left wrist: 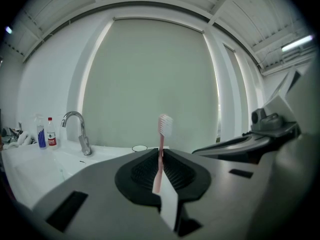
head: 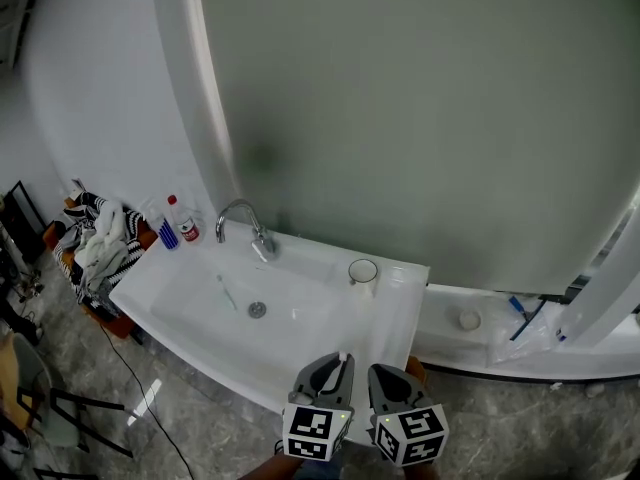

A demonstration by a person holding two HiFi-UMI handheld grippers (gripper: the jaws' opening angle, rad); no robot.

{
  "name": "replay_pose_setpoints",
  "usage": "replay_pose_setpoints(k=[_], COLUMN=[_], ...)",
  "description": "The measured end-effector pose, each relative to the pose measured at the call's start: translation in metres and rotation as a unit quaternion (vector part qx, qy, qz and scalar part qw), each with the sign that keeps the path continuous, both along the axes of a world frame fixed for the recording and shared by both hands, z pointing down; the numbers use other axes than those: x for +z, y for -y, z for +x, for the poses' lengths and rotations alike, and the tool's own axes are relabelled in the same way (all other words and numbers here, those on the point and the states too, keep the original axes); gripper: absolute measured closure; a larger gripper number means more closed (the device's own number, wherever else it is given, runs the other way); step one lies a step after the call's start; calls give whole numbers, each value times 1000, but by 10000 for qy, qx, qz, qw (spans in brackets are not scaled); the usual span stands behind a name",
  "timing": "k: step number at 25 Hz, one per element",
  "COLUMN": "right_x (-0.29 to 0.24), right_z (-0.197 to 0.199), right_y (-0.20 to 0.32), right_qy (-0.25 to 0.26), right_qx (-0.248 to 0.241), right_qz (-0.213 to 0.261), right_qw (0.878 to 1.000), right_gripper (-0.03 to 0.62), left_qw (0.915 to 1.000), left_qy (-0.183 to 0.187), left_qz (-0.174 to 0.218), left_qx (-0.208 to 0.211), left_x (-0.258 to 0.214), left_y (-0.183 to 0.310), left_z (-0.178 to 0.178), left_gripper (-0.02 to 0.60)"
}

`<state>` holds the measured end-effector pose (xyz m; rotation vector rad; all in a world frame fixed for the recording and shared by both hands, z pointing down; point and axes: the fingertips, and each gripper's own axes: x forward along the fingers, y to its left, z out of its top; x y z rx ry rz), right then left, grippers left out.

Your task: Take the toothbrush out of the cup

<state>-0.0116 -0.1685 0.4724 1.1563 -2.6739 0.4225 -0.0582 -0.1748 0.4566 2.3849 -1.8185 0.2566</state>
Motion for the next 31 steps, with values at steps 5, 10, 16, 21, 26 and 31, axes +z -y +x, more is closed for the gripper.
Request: replay_pose_setpoints(k=[5,10,16,21,26,31], right_x=[1,-3,0,0,0,-3], right_z=[-2,-2,1,3,5,5], right_y=[-14,-25,-37,-43,-44,-47], right_qy=[-9,-7,-32,-24,-31,-34], right_qx=[-68,-86,-55,-46,-25,-16], right_qz=[45,129,147,152,171,184], right_qw=[10000,9999,9999,9999,9998,9998], right_gripper=[583,583,583,583,583,583], left_qw=[10000,10000,10000,9999,9999,9998], left_qy=[24,-24,-66,-90,-115,-113], left_qz=[15,33,37,53,85,130], left_qx=[-29,-5,18,51,64,41], left_x=[3,1,1,1,0,-3], left_y=[-20,-36,-50,-57,-58,-61], left_z=[0,4,8,12,15,13], left_gripper=[545,545,545,546,546,546])
